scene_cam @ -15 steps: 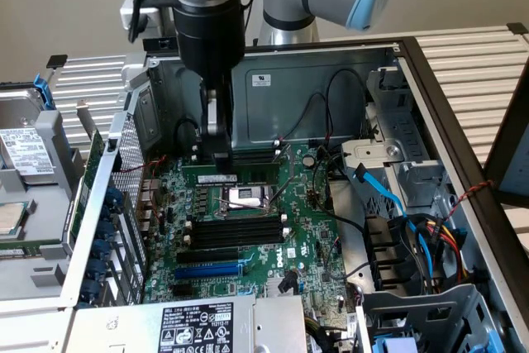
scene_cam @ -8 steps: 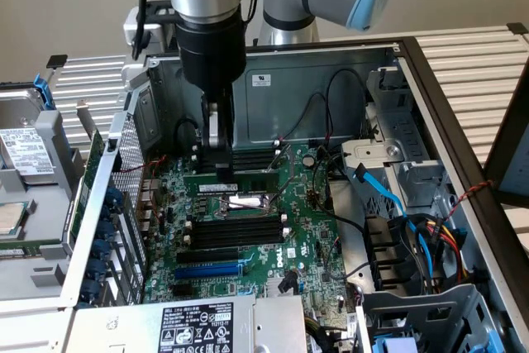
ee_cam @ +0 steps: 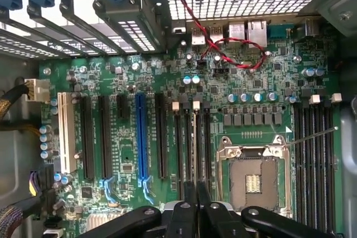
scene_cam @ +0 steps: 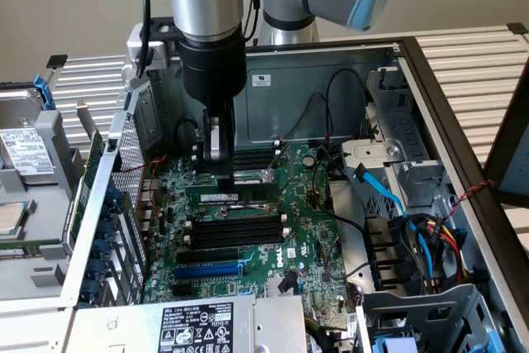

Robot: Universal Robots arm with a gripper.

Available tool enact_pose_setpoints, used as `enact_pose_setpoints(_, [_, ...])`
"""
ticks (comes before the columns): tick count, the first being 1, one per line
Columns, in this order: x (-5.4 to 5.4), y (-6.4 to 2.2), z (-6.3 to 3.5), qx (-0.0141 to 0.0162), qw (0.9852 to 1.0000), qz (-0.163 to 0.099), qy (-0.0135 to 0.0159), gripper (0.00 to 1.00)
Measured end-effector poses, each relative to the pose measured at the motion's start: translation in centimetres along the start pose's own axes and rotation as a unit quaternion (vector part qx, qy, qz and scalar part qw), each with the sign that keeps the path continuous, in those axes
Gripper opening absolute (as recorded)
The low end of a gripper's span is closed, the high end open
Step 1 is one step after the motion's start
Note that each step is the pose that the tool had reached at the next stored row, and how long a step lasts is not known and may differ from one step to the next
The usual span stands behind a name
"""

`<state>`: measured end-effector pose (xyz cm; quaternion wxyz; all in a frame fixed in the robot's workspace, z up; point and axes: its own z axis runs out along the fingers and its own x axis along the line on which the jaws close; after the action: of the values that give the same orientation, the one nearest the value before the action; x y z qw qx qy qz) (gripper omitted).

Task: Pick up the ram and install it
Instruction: 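Insert the ram into the slot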

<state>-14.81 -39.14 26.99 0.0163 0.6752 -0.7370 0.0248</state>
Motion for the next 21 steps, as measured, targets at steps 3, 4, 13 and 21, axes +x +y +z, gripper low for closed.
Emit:
enact_pose_setpoints(3, [0.0, 0.01, 0.5, -0.0008, 1.0, 0.0, 0.0, 0.12])
enact_pose_setpoints(4, [0.0, 0.0, 0.54, -0.0015, 1.0, 0.0, 0.0001, 0.12])
enact_pose_setpoints(13, [-0.1, 0.02, 1.52, -0.0057, 1.0, -0.001, 0.0004, 0.12])
enact_pose_setpoints(21, [0.0, 0.0, 1.65, -0.0073, 1.0, -0.002, 0.0005, 0.12])
